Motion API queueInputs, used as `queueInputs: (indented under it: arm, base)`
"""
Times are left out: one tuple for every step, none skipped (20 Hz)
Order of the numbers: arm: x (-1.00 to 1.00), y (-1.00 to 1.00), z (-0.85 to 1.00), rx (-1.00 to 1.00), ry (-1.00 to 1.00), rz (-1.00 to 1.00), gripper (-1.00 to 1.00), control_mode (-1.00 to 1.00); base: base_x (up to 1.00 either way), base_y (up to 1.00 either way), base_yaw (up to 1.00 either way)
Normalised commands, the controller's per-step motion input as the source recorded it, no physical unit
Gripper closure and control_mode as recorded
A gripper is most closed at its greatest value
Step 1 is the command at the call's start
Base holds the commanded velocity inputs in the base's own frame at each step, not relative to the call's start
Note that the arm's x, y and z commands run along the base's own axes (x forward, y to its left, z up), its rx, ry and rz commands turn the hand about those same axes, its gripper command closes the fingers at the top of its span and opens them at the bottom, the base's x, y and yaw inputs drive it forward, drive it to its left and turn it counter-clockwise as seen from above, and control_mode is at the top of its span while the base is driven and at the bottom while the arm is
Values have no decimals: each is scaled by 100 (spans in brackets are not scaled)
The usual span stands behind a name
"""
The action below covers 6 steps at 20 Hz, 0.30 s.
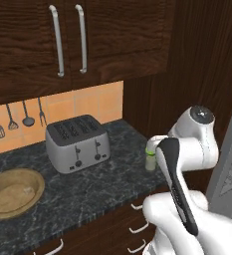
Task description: Grab a lemon wedge from the fridge and one ice cube from the ice bowl, and put them in the glass of lemonade.
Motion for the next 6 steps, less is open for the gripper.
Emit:
queueInputs:
  arm:
    - [-38, 14, 44, 0, 3, 10, -100, -100]
    - [-31, 1, 51, 0, 9, 17, -100, -100]
    - [-39, 1, 53, 1, 7, 19, -100, -100]
    - [-39, 4, 54, 2, 7, 23, -100, -100]
    - [-29, 0, 58, 3, 7, 24, -100, -100]
    - [-26, 11, 61, 3, 5, 25, -100, -100]
  base:
    - [0, 0, 0]
    - [0, 0, 0]
    - [0, 0, 0]
    - [0, 0, 0]
    - [0, 0, 0]
    - [0, 0, 0]
